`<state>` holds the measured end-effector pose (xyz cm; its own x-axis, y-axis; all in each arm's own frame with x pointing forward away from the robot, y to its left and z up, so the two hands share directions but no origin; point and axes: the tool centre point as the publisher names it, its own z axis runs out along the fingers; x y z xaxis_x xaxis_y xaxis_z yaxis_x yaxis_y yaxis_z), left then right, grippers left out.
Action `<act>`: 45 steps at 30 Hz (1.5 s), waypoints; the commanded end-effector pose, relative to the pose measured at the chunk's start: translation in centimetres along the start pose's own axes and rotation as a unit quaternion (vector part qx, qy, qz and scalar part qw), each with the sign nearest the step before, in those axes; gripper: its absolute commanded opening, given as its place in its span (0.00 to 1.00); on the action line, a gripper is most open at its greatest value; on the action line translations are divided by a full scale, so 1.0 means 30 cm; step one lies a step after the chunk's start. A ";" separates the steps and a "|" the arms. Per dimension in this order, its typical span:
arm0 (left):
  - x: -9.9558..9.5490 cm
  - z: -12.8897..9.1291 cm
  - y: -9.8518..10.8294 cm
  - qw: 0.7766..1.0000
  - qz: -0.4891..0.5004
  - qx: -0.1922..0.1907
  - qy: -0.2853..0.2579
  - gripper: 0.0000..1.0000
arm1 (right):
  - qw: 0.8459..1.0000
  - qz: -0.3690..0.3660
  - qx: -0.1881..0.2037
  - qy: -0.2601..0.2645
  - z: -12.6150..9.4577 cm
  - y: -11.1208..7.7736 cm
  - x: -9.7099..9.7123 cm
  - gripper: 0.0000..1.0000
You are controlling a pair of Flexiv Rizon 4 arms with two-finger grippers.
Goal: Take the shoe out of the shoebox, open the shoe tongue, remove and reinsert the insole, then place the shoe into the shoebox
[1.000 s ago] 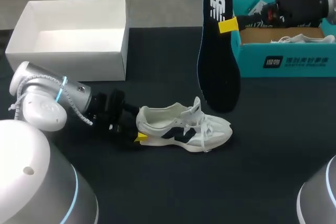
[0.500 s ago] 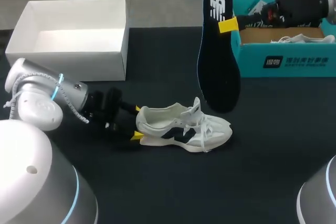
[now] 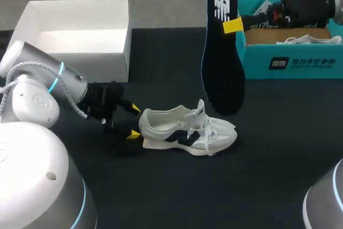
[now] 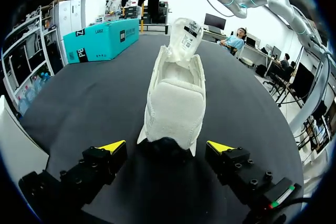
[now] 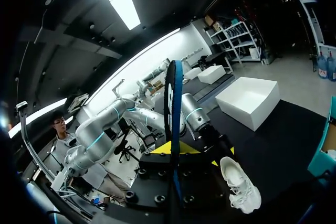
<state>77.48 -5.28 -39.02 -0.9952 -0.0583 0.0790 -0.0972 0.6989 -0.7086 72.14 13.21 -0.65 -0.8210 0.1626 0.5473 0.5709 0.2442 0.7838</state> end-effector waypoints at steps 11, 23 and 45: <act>0.004 -0.063 -0.074 0.990 0.036 -0.135 0.017 1.00 | 1.000 0.000 0.001 0.000 0.004 0.002 -0.003 0.00; 0.006 -0.073 -0.083 0.989 0.038 -0.143 0.014 1.00 | 1.000 0.000 0.001 0.000 0.004 0.002 -0.003 0.00; 0.000 -0.097 -0.172 0.942 0.047 -0.332 -0.016 1.00 | 1.000 0.000 0.001 0.000 0.004 0.002 -0.003 0.00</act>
<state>78.22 -6.56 -33.75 -0.9995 0.0192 0.0260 0.0137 0.9803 -0.1971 72.18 13.23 -0.64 -0.8209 0.1625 0.5474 0.5710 0.2445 0.7837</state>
